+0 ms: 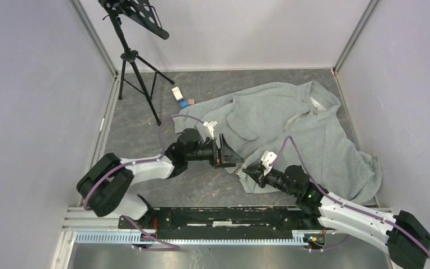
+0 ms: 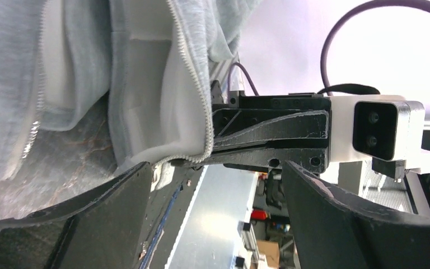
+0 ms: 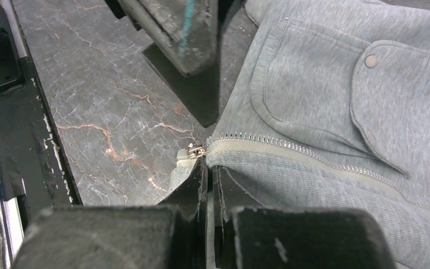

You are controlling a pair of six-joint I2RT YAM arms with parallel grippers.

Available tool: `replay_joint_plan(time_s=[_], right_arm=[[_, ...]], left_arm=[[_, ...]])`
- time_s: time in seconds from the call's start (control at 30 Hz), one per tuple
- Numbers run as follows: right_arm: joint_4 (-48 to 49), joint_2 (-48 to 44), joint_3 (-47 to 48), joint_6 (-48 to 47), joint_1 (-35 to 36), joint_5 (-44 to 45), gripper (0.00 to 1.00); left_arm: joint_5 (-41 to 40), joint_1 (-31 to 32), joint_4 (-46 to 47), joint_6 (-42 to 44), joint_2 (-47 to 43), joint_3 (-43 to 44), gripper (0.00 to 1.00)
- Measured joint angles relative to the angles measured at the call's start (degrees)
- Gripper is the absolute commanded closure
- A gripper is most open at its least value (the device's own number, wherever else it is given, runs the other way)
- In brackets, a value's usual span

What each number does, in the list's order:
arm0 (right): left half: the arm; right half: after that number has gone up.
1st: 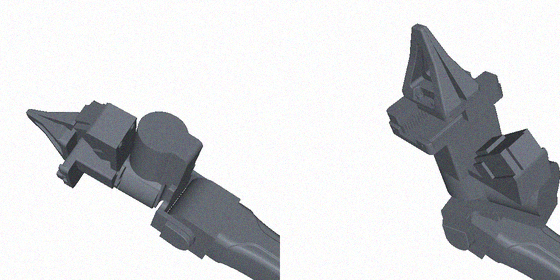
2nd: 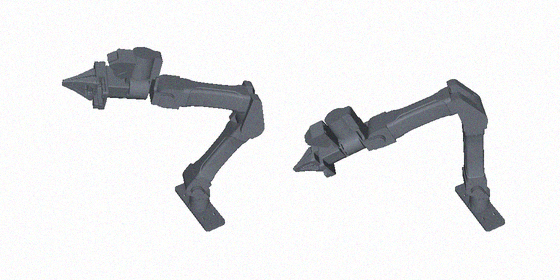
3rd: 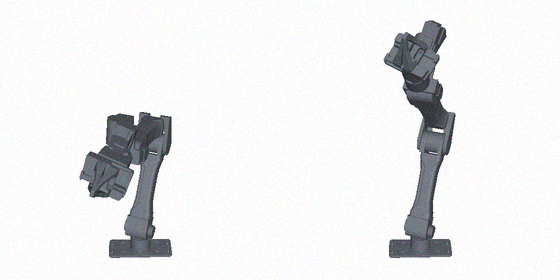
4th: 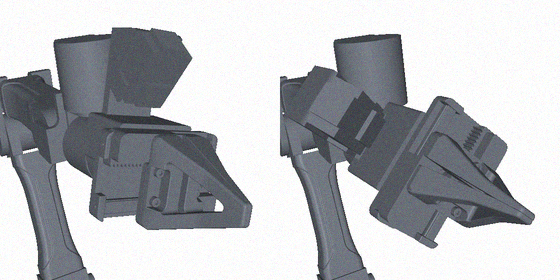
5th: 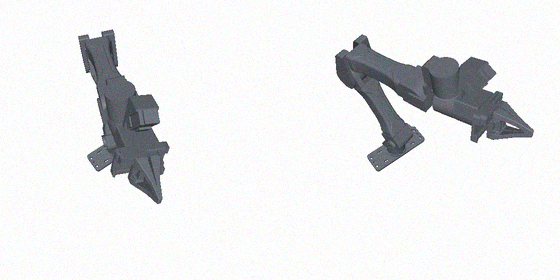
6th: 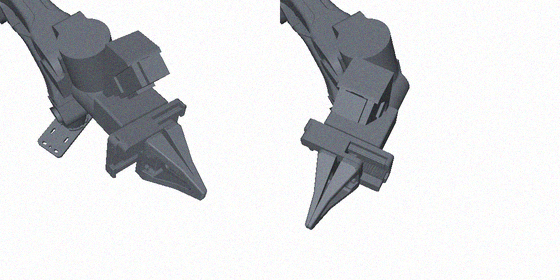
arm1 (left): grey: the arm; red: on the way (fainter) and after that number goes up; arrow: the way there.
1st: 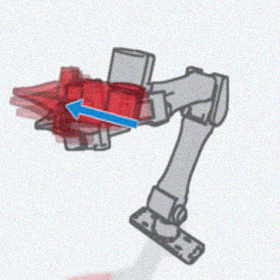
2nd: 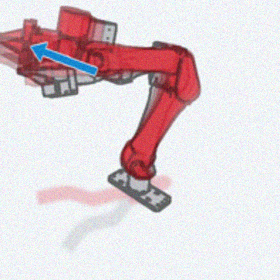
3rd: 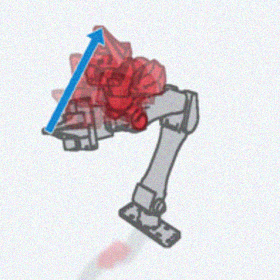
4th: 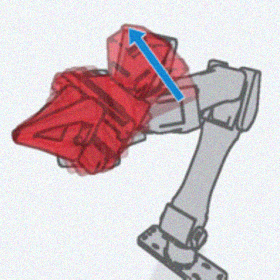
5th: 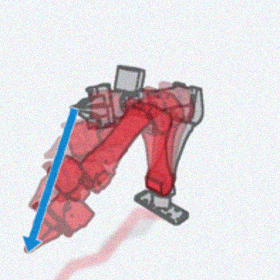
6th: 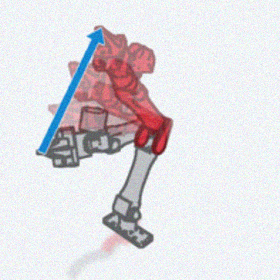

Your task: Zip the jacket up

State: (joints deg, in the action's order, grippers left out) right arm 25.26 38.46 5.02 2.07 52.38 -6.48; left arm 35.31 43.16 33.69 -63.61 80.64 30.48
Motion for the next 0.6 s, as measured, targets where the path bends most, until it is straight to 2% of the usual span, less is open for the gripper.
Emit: replay_joint_plan(time_s=[0.17,0.3,0.47,0.6], right_arm=[[-1.5,-4.7,-0.5,0.3,0.0,0.3,1.0],[-2.6,-8.9,-1.1,0.8,0.0,1.2,1.0],[-4.5,-11.0,-1.1,1.1,0.0,2.6,0.99],[-6.4,-11.8,-1.2,1.2,0.0,2.9,0.99]], left_arm=[[5.9,0.1,6.8,0.0,5.4,2.4,0.08],[8.9,0.3,16.3,-1.2,9.0,2.5,0.1],[10.3,2.0,33.3,-9.8,18.7,2.6,0.15],[10.0,2.1,41.6,-14.8,23.7,1.9,0.16]])
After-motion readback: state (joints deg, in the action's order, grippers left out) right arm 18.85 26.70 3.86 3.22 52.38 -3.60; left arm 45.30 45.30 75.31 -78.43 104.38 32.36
